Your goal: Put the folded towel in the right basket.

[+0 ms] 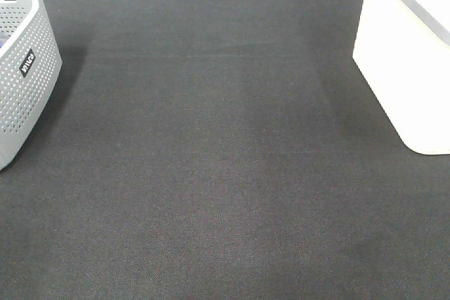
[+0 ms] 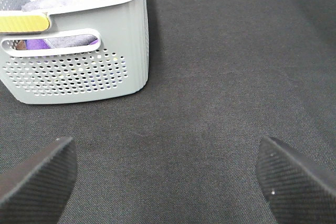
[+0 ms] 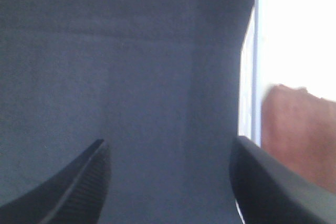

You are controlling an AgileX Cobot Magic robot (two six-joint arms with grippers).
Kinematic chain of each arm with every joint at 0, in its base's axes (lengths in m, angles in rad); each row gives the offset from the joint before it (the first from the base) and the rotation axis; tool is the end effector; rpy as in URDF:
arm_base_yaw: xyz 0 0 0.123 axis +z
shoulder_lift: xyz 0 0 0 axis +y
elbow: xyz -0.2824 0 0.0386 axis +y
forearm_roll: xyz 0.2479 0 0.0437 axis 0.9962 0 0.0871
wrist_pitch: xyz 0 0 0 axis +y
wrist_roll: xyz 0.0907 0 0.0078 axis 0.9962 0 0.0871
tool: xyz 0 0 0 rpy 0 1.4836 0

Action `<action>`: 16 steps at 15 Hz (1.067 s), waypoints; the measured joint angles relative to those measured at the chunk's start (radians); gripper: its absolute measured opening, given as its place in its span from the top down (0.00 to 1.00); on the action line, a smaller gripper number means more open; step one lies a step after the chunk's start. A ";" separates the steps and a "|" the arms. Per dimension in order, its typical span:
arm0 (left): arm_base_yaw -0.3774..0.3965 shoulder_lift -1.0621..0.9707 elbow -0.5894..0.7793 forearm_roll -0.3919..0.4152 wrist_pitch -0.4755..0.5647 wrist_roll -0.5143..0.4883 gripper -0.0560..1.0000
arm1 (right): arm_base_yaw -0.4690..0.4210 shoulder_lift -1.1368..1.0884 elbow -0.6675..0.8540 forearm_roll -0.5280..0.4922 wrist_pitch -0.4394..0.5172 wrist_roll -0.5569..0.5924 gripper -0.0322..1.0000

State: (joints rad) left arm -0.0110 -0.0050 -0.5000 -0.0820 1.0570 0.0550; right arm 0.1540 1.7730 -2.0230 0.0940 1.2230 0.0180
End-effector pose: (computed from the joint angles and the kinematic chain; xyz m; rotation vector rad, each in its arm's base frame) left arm -0.0057 -0.0064 0.2777 0.0709 2.0324 -0.0703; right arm 0.3755 0.0664 0.4253 -0.1665 2.4550 0.1978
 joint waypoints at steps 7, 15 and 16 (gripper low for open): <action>0.000 0.000 0.000 0.000 0.000 0.000 0.12 | 0.000 -0.486 0.621 -0.083 -0.002 0.030 0.37; 0.000 0.000 0.000 0.000 0.000 0.000 0.12 | 0.000 -1.234 1.323 -0.082 0.000 0.043 0.37; 0.000 0.000 0.000 0.000 0.000 0.000 0.12 | 0.000 -1.234 1.323 -0.082 0.000 0.043 0.37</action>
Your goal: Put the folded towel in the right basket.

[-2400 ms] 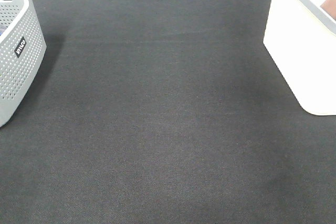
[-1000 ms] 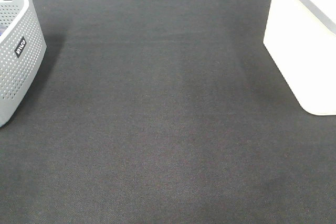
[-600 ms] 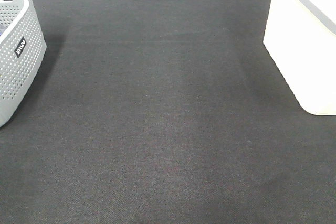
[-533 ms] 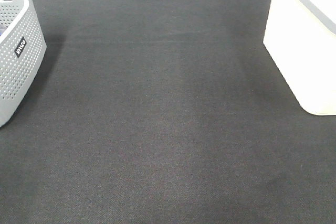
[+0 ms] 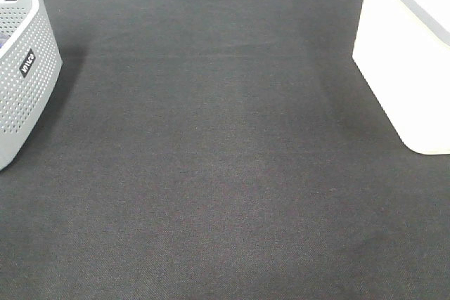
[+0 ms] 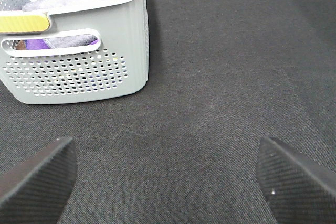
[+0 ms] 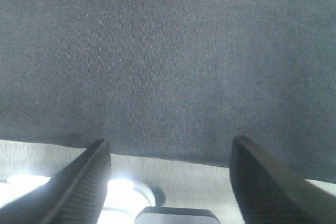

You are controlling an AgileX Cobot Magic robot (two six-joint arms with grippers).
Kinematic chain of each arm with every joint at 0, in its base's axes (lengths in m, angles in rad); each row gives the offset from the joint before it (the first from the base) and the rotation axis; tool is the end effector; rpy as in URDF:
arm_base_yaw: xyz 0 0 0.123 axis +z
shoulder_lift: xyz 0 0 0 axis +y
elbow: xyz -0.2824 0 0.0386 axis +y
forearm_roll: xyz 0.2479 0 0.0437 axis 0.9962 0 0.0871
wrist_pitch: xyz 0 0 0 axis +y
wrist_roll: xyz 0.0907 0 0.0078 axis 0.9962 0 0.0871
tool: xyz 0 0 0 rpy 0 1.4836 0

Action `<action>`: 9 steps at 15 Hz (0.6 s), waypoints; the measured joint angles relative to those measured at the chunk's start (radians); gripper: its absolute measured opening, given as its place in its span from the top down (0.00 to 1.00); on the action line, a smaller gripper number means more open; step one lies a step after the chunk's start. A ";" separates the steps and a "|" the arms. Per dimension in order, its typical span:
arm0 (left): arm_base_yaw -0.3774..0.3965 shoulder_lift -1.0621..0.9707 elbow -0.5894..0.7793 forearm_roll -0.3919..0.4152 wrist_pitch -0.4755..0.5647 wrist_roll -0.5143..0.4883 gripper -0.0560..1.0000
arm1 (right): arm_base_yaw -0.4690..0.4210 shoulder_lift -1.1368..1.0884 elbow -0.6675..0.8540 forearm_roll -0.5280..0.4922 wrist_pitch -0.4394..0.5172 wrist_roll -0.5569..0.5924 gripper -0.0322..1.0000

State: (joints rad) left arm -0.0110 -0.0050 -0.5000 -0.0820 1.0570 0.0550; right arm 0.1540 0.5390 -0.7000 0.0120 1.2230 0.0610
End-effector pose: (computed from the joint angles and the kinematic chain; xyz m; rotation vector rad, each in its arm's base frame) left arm -0.0057 -0.0064 0.2777 0.0709 2.0324 -0.0703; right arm 0.0652 0.0112 0.3085 -0.1177 2.5458 0.0999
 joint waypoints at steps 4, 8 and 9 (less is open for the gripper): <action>0.000 0.000 0.000 0.000 0.000 0.000 0.12 | 0.000 -0.371 0.152 0.006 -0.033 -0.033 0.37; 0.000 0.000 0.000 0.000 0.000 0.000 0.12 | 0.000 -0.544 0.193 0.066 -0.148 -0.143 0.37; 0.000 0.000 0.000 0.000 0.000 0.000 0.12 | 0.000 -0.546 0.193 0.068 -0.149 -0.151 0.37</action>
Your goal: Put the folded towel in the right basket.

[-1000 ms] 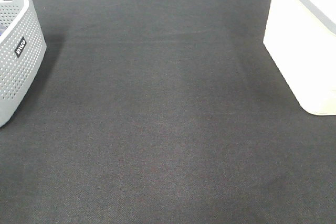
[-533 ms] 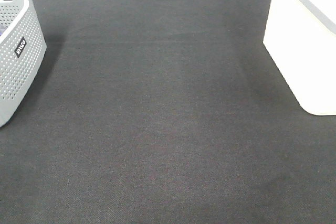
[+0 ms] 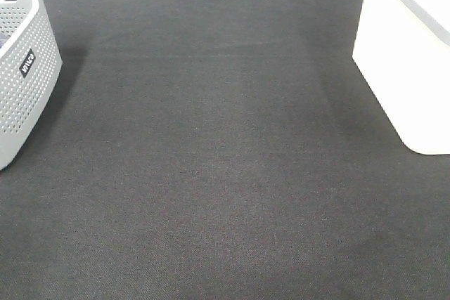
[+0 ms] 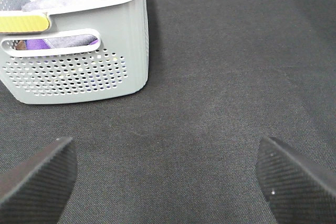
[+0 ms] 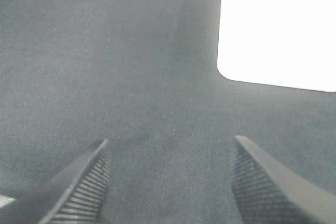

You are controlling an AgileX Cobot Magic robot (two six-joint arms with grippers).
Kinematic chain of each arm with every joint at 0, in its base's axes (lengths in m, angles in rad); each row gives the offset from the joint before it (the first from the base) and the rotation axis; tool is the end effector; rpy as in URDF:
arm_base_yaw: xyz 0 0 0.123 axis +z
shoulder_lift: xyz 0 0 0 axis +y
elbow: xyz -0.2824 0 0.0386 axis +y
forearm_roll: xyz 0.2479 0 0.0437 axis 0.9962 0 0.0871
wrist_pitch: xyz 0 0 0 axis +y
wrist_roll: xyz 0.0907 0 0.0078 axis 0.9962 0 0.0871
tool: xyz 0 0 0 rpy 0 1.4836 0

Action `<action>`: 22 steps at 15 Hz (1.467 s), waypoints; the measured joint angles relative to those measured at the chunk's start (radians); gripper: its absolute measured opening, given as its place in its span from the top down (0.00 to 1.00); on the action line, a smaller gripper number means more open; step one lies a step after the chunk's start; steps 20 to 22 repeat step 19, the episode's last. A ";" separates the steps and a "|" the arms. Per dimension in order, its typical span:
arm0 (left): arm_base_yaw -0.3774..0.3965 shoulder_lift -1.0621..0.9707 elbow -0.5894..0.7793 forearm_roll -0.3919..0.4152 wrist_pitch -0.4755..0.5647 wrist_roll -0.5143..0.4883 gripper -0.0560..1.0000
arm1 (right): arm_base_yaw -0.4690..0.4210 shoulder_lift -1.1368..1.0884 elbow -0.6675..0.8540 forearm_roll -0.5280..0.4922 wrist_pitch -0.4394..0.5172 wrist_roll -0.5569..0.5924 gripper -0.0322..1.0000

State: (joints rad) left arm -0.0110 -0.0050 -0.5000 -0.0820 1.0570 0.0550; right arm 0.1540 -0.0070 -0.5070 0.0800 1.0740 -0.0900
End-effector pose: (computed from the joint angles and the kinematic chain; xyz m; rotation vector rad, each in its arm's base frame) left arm -0.0057 -0.0064 0.2777 0.0709 2.0324 -0.0703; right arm -0.0083 0.0052 0.2782 -0.2537 2.0279 0.1357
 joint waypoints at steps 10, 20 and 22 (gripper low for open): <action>0.000 0.000 0.000 0.000 0.000 0.000 0.12 | -0.104 0.000 0.001 0.012 -0.001 0.000 0.37; 0.000 0.000 0.000 0.000 0.000 0.000 0.12 | -0.122 0.000 0.001 0.012 -0.001 0.000 0.37; 0.000 0.000 0.000 0.000 0.000 0.000 0.12 | -0.122 0.000 0.001 0.012 -0.001 0.000 0.37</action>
